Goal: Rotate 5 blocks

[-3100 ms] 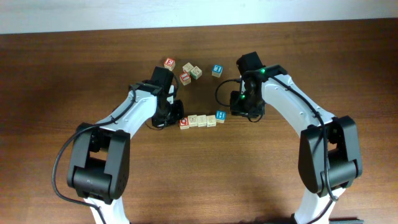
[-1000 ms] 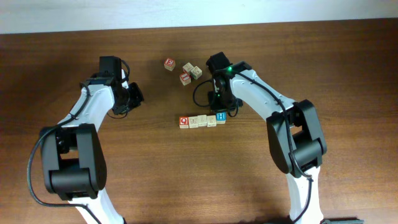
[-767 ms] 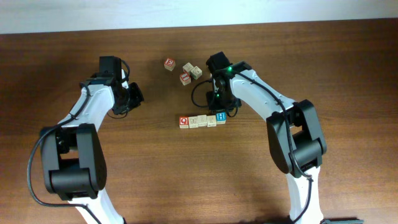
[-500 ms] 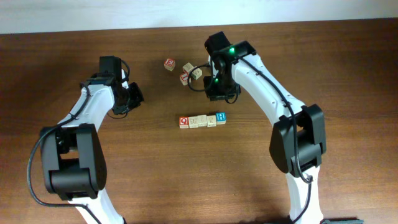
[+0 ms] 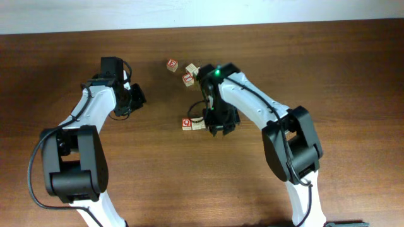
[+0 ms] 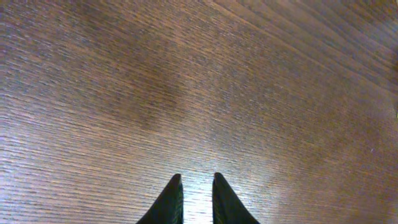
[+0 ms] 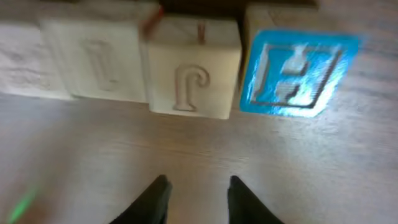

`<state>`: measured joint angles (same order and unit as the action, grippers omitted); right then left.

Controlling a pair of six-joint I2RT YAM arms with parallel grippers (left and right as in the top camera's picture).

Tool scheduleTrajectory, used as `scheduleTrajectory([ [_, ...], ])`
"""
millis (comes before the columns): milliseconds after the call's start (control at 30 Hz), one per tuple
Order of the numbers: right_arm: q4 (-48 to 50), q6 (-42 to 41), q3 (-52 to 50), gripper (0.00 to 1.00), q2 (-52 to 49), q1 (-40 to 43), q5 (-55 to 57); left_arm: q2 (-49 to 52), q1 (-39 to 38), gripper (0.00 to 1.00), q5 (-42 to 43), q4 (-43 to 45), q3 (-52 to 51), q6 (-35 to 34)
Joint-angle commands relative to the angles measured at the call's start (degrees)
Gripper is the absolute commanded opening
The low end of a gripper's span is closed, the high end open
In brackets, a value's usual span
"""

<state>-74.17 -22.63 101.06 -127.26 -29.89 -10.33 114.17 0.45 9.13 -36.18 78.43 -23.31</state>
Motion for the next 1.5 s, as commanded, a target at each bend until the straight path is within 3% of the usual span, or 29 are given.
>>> scheduleTrajectory([
  [0, 4.0, -0.6, -3.7, 0.26, 0.2, -0.1, 2.4, -0.6, 0.0, 0.16, -0.7, 0.0, 0.8, 1.1],
  [700, 11.2, -0.8, -5.6, 0.24, 0.2, -0.1, 3.8, -0.6, 0.0, 0.16, -0.6, 0.0, 0.8, 1.1],
  [900, 6.8, -0.3, -1.8, 0.14, 1.9, -0.1, 1.0, -0.6, 0.0, 0.15, -0.6, -0.1, 0.8, 1.1],
  [1033, -0.3, -0.3, 8.0, 0.17, 7.5, 0.9, 1.4, -0.6, -0.1, 0.16, -0.6, -0.5, 0.8, 1.1],
  [1133, -2.4, -0.3, 11.5, 0.29, 9.0, 5.7, 2.2, -0.6, -0.6, 0.14, -0.4, -1.0, 0.8, 3.2],
  [1200, -1.8, -0.1, 10.2, 0.31, 8.6, 9.2, 2.5, -0.6, -1.5, 0.16, -0.4, -1.1, 0.8, 3.7],
  [1267, 0.2, 1.4, 6.5, 0.3, 8.4, 11.8, 2.6, -0.6, -2.9, 0.09, -0.3, -1.2, 0.8, 6.5],
  [1367, 2.9, 1.8, -0.1, 0.24, 8.3, 13.3, 2.6, -0.6, -4.1, 0.01, 0.5, -2.3, 0.8, 6.5],
  [1467, 8.9, 5.2, -6.0, 0.16, 8.2, 13.5, -0.7, -0.6, -5.1, 0.0, 2.2, -3.5, 0.8, 7.2],
])
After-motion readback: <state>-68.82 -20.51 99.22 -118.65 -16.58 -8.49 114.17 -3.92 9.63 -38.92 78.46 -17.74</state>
